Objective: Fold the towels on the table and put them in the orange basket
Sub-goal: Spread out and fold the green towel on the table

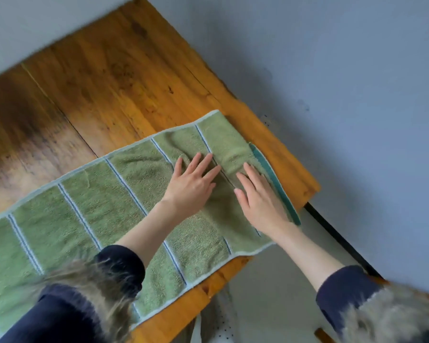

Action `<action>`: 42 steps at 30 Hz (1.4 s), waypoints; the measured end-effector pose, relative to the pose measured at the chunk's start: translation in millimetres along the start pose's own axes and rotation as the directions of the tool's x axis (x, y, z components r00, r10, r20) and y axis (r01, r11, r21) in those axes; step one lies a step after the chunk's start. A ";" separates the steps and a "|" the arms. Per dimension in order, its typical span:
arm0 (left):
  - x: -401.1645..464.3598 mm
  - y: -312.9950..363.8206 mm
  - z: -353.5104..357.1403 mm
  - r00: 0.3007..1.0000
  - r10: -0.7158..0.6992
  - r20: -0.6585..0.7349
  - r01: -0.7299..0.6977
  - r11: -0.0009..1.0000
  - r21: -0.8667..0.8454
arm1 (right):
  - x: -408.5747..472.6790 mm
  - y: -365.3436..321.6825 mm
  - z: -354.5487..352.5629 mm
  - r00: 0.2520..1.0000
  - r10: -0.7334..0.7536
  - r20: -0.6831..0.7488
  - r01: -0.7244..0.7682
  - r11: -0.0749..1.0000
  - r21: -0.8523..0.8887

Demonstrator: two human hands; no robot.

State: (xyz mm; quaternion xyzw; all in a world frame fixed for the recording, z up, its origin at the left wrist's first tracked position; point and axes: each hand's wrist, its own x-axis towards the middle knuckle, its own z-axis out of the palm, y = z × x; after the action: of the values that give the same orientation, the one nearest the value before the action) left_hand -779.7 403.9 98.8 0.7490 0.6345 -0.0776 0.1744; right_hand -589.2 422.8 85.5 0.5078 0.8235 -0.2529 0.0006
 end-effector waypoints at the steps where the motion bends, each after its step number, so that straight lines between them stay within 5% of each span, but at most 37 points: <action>1: 6.9 0.6 -3.5 1.000 -0.017 -0.011 0.017 1.000 0.016 | 9.2 7.6 -5.4 1.000 -0.013 -0.007 0.013 1.000 -0.015; 4: 26.2 2.6 -16.5 0.990 -0.039 -0.134 0.045 0.998 0.045 | 28.0 22.2 -21.3 0.997 0.013 -0.071 -0.010 0.999 0.053; 9: 60.0 11.8 -38.1 0.951 0.135 -0.279 -0.155 0.987 -0.050 | 8.2 35.6 -30.3 0.885 0.237 -0.402 -0.220 0.972 0.089; 13: 93.8 28.3 -41.6 0.959 0.240 -0.154 -0.237 0.971 0.034 | -12.0 48.7 -27.7 0.834 0.437 -0.336 -0.425 0.898 0.113; 17: 110.6 52.7 -29.1 0.969 0.245 -0.034 -0.242 0.967 0.074 | -22.3 55.5 -26.4 0.811 0.491 -0.318 -0.459 0.871 0.175; 23: 115.9 64.1 -23.9 0.947 0.227 -0.228 -0.196 0.969 0.148 | -29.6 63.8 -24.8 0.803 0.562 -0.198 -0.486 0.810 0.328; 28: 129.1 52.3 -36.2 0.967 0.184 -0.176 -0.150 0.971 0.187 | -21.3 74.9 -32.2 0.800 0.599 -0.029 -0.550 0.753 0.362; 42: 153.6 -0.7 -121.8 0.930 0.028 -0.367 0.055 0.975 0.215 | 57.4 122.9 -139.4 0.724 0.635 -0.269 -0.488 0.747 0.452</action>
State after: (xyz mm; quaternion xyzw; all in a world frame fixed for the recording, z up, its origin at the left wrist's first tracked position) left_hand -765.1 589.7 159.7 0.7605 0.6485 -0.0076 -0.0324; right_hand -478.5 572.7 141.2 0.7691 0.5490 -0.2713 -0.1830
